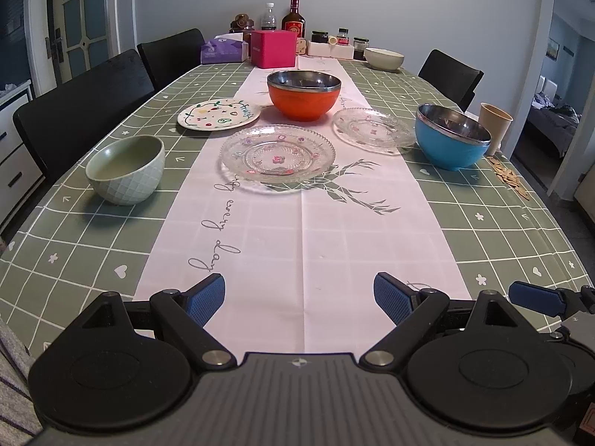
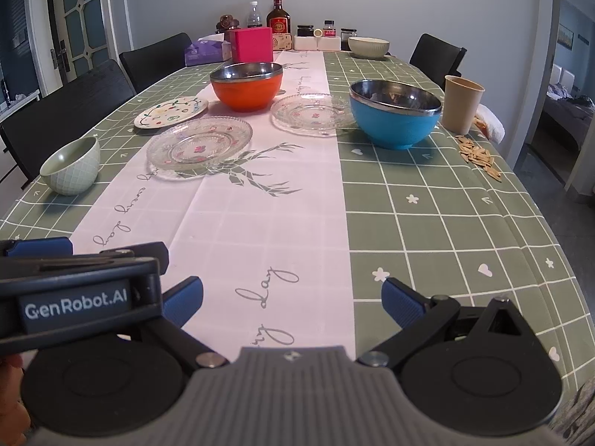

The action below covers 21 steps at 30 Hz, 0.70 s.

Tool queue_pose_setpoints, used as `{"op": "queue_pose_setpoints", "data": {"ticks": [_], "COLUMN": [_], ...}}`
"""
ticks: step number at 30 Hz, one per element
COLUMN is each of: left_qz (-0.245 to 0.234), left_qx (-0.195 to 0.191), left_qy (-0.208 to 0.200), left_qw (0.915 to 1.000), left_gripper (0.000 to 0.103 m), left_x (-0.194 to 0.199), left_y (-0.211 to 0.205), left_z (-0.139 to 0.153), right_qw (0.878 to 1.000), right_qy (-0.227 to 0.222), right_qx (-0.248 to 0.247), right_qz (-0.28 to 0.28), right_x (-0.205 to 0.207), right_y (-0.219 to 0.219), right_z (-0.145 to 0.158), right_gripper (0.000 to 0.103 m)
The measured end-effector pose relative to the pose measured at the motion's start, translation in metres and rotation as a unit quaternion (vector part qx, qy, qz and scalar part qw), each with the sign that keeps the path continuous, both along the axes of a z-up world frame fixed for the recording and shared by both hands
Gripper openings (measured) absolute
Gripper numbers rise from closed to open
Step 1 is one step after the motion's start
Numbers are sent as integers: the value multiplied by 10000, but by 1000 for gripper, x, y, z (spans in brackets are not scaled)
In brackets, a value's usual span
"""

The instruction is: Organize plates and bowls

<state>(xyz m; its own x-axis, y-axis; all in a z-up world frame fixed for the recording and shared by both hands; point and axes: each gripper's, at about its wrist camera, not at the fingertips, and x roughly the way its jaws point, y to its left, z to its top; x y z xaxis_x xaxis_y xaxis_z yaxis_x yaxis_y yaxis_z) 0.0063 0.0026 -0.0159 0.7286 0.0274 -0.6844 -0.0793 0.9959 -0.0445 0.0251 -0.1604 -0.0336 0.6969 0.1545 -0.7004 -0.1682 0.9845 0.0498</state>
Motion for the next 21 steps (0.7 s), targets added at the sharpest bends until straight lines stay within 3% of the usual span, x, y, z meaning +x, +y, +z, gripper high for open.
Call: {"op": "queue_pose_setpoints", "data": {"ticks": [10, 15, 21], "left_qz": [-14, -59, 159], "left_qx": [-53, -341, -288], "left_qy": [-49, -124, -553], "left_qw": [10000, 9993, 9979], "left_gripper": [103, 99, 98], "left_x": [0, -1, -3], "left_y": [2, 5, 4], "left_z": [4, 9, 22], "right_qw": [9999, 9999, 9997], "right_qy": [-33, 8, 39], "right_qx": [88, 134, 198], "right_qz": [54, 11, -113], "right_x": [0, 2, 5], "right_y": [0, -1, -9], "right_z": [4, 5, 9], "right_gripper": [100, 100, 100]}}
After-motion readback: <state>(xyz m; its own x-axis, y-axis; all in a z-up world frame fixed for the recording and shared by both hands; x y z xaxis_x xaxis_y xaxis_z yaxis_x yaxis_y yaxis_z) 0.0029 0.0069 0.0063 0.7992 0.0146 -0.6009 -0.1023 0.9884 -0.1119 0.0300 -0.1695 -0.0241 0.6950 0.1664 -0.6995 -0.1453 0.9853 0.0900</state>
